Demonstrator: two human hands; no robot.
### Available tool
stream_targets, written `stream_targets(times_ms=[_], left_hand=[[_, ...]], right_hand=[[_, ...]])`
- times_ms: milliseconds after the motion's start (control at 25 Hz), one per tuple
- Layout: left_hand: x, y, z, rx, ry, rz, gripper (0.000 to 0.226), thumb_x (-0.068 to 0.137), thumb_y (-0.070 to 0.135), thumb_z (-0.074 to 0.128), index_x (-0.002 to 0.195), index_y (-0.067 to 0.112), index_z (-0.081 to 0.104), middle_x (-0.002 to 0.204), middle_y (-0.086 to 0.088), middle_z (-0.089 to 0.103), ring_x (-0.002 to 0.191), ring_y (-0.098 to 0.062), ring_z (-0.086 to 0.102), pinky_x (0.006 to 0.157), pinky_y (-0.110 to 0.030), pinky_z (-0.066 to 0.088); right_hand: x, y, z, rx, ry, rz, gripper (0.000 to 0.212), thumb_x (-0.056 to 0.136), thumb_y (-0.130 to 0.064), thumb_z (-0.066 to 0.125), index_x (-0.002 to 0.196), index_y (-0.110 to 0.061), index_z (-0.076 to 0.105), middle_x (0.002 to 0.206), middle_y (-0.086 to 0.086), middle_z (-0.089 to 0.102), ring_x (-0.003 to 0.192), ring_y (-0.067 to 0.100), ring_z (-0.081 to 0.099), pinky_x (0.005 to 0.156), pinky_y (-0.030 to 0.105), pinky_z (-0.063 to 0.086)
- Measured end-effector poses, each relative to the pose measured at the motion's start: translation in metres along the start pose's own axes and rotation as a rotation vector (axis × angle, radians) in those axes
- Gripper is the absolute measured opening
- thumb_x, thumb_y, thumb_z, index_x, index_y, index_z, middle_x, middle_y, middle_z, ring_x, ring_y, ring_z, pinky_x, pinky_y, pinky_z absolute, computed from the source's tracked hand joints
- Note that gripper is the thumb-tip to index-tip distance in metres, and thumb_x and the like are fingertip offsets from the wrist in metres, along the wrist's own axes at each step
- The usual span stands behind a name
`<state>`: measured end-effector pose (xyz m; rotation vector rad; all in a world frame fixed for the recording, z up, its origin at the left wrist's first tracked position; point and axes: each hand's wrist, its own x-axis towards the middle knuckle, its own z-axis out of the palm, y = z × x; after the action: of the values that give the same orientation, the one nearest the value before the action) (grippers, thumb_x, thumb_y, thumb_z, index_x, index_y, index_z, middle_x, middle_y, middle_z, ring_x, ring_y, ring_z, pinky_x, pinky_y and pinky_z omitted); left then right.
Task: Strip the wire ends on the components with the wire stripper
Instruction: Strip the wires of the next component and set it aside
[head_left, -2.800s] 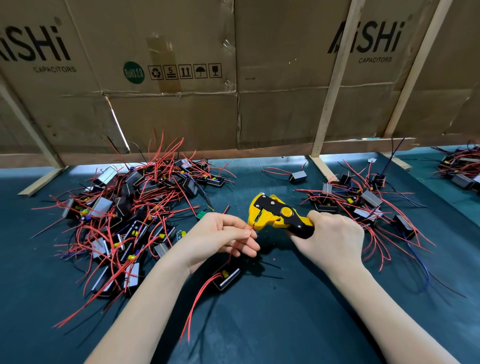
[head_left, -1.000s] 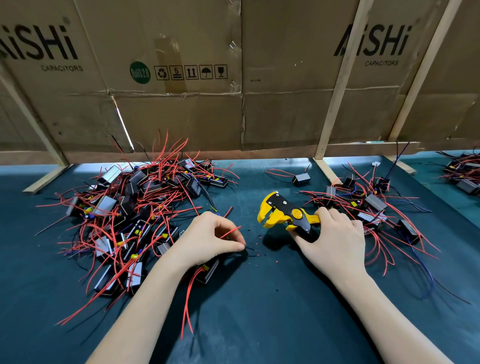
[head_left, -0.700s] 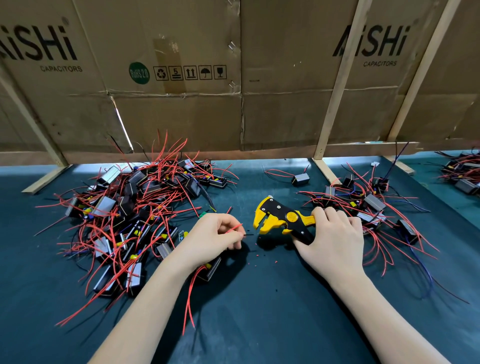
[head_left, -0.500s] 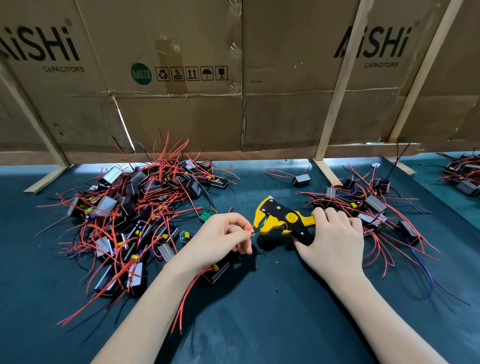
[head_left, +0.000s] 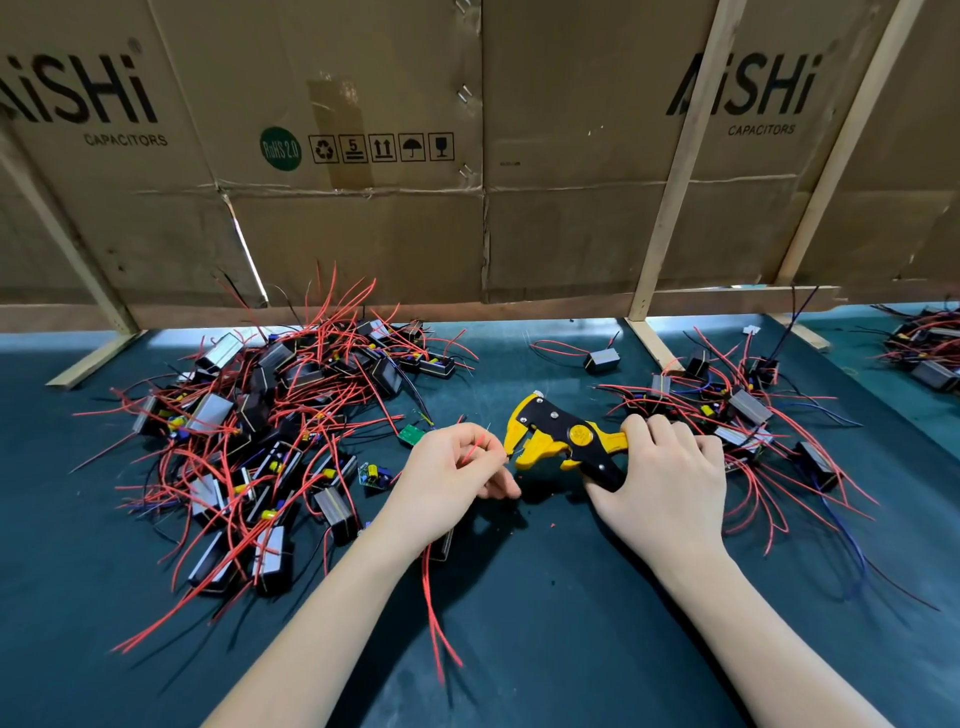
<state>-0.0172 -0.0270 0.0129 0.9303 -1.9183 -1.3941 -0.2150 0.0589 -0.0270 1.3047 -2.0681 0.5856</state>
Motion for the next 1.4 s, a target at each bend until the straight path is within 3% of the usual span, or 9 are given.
stream_targets(times_ms=[440,1160,1400], left_hand=[[-0.004,-0.001,0.015,-0.243,0.043,-0.051,0.015,0.1,0.008,0.05,0.088,0.007,0.058,0.083,-0.006,0.077,0.071,-0.015,0.072,0.064,-0.019,0.054],[-0.004,-0.002,0.016,-0.281,0.056,-0.095,0.015,0.101,0.01,0.05,0.095,-0.001,0.059,0.085,-0.007,0.077,0.072,-0.015,0.073,0.061,-0.017,0.053],[-0.002,0.001,0.007,-0.211,-0.032,-0.121,0.012,0.098,0.009,0.055,0.087,0.007,0.06,0.086,-0.011,0.077,0.068,-0.013,0.068,0.061,-0.018,0.051]], right_hand=[[0.0,-0.002,-0.004,-0.029,-0.004,0.039,0.053,0.06,-0.05,0.081,0.082,-0.008,0.057,0.073,0.007,0.056,0.071,0.032,0.056,0.069,0.041,0.033],[0.001,-0.006,-0.005,-0.018,-0.047,0.032,0.049,0.063,-0.049,0.08,0.071,-0.01,0.051,0.064,0.007,0.055,0.062,0.031,0.058,0.066,0.039,0.031],[0.002,-0.004,-0.005,-0.005,-0.059,0.046,0.05,0.06,-0.049,0.082,0.068,-0.011,0.051,0.062,0.006,0.056,0.06,0.031,0.058,0.065,0.038,0.032]])
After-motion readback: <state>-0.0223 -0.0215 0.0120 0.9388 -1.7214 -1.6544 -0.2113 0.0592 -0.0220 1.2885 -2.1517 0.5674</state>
